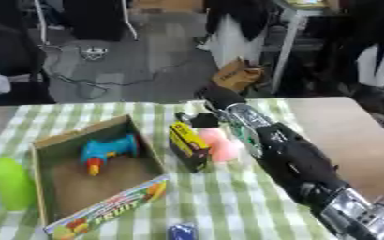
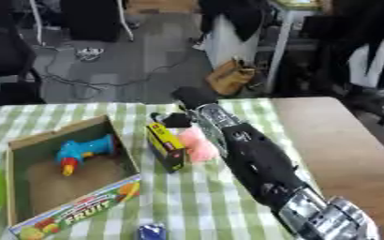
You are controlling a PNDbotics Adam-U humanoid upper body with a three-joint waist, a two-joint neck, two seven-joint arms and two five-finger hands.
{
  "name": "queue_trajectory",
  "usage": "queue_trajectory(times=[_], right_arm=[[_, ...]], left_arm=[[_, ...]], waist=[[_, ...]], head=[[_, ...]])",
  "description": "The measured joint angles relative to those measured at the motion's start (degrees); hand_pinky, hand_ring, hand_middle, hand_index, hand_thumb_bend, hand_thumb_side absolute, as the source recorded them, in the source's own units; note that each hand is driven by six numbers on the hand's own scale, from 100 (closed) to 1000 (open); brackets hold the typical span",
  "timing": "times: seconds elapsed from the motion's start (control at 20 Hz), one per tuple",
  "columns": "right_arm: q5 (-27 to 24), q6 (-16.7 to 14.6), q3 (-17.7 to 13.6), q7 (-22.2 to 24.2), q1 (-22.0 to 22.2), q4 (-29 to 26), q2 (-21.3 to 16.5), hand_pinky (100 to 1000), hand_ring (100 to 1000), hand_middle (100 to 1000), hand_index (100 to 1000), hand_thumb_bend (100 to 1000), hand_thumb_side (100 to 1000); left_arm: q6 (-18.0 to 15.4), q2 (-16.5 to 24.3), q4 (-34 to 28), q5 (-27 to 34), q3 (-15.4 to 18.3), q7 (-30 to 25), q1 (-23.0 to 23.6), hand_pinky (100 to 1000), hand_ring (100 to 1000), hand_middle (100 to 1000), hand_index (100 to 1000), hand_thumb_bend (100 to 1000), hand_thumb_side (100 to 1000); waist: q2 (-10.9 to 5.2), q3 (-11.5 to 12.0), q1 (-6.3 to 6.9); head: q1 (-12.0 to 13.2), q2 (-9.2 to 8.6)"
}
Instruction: Pick up objects on the table and place them in the box.
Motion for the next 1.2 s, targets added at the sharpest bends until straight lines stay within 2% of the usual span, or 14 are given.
queue_trajectory(times=[0.3,0.5,0.75,0.85,0.9,1.2], right_arm=[[-0.1,1.0,-0.7,-0.16,0.93,3.85,3.22,867,927,900,995,523,1000],[0.67,1.64,-1.65,0.0,0.92,5.26,4.42,875,928,895,1000,500,1000],[1.3,2.68,-2.49,-1.83,1.06,6.08,5.53,861,929,887,998,524,1000],[0.64,3.4,-2.78,-2.26,1.18,6.42,6.07,860,931,887,996,529,1000],[0.13,3.75,-2.78,-2.36,1.2,6.51,6.29,858,932,886,995,566,1000],[-2.5,4.58,-2.71,-0.88,1.37,6.62,7.07,859,931,885,991,566,1000]], left_arm=[[0.01,0.0,0.0,0.0,0.0,0.01,-0.11,879,898,898,908,100,1000],[0.02,0.0,0.0,0.0,0.0,0.03,-0.11,880,898,898,906,100,1000],[0.09,0.0,0.0,-0.01,0.0,0.1,-0.11,880,898,898,905,100,1000],[0.13,-0.01,0.0,-0.02,0.0,0.14,-0.11,880,898,898,904,100,1000],[0.15,-0.01,0.0,-0.02,0.0,0.15,-0.11,880,898,898,904,100,1000],[0.16,-0.31,0.0,-0.03,0.0,0.16,-0.11,880,897,897,904,100,1000]], waist=[[0.0,0.25,0.0],[0.0,0.32,0.0],[0.0,0.24,0.0],[0.0,0.13,0.0],[0.0,0.12,0.0],[0.0,0.15,0.0]], head=[[-0.23,-0.45],[-0.72,-0.79],[-1.05,-1.01],[-1.16,-1.01],[-1.19,-1.01],[-1.45,-1.01]])
